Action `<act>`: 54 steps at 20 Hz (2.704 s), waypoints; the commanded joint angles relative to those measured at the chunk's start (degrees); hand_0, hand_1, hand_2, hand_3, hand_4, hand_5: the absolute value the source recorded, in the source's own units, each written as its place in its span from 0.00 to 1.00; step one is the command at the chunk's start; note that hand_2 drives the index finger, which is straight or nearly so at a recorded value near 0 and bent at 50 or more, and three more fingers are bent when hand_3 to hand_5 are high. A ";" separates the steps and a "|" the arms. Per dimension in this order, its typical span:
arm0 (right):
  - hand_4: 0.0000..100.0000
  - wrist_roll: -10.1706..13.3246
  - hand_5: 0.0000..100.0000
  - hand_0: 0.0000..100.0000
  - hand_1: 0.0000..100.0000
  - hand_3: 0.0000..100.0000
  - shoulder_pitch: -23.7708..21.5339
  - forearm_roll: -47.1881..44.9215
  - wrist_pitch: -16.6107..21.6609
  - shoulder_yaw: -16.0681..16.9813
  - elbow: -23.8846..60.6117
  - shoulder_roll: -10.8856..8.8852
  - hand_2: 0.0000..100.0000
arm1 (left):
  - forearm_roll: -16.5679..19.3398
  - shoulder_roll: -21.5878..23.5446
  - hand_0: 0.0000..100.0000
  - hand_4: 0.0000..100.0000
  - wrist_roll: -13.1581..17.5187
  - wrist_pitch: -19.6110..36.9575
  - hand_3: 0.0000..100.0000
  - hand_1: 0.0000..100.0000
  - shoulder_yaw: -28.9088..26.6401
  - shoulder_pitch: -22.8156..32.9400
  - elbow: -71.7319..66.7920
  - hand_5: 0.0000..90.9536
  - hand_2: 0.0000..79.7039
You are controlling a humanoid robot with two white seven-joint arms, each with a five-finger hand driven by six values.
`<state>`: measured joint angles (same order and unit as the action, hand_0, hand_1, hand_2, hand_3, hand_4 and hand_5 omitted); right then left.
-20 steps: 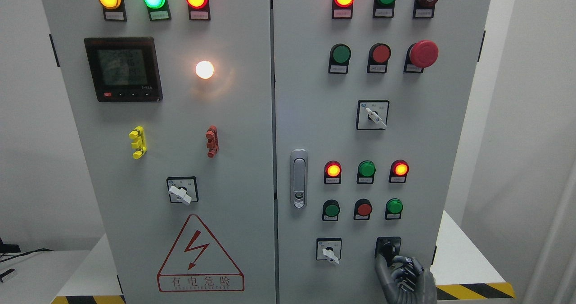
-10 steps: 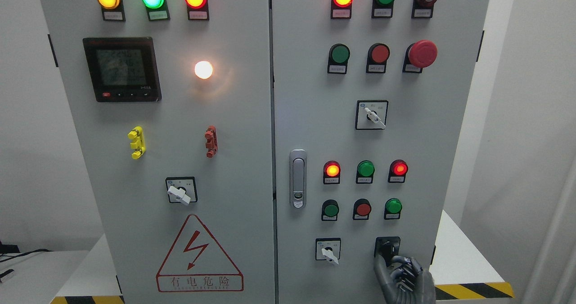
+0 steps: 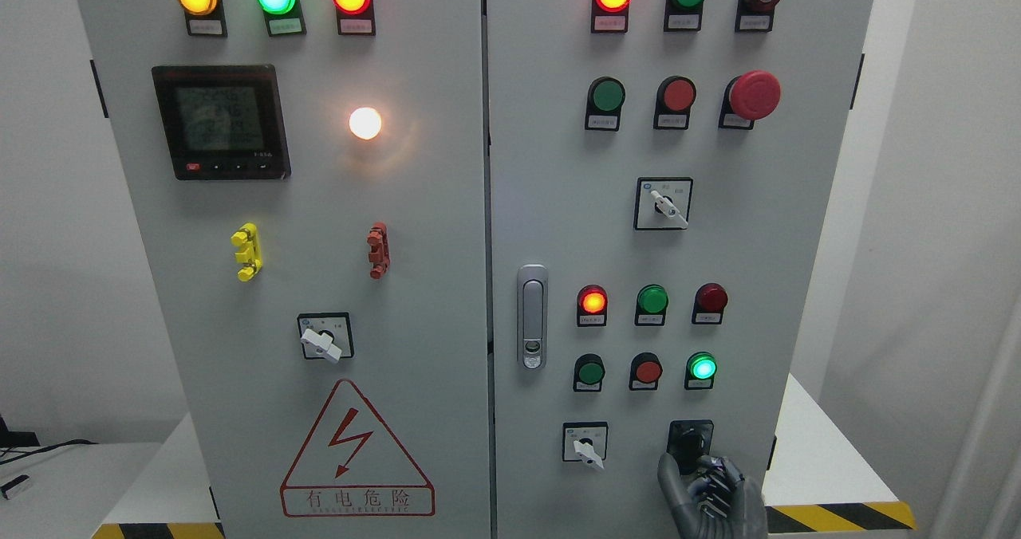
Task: Trip black knob to open circuit
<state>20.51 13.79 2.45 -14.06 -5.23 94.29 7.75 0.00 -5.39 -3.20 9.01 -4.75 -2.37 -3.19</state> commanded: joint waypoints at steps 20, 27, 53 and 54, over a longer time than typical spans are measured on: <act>0.89 0.15 0.98 0.26 0.67 0.88 -0.25 0.98 0.26 0.66 0.02 -0.01 0.59 | 1.76 0.03 0.12 0.00 0.03 -0.04 0.00 0.39 0.00 0.00 0.02 0.00 0.00; 0.89 0.24 0.98 0.25 0.68 0.87 -0.25 2.03 0.26 0.75 0.02 -0.01 0.59 | 1.76 -0.06 0.12 0.00 0.03 -0.04 0.00 0.39 0.00 0.00 -0.06 0.00 0.00; 0.88 0.24 0.97 0.24 0.68 0.86 -0.34 4.76 0.26 0.92 -0.33 -0.01 0.58 | 1.76 -0.06 0.12 0.00 0.03 -0.04 0.00 0.39 0.00 0.00 -0.06 0.00 0.00; 0.88 0.32 0.97 0.24 0.68 0.86 -0.34 4.76 0.26 0.92 -0.33 -0.01 0.58 | 1.76 0.03 0.12 0.00 0.03 -0.04 0.00 0.39 0.00 0.00 0.02 0.00 0.00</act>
<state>20.72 13.48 6.72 -13.71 -4.42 94.10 7.74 0.00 -5.40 -3.20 9.01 -4.75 -2.37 -3.19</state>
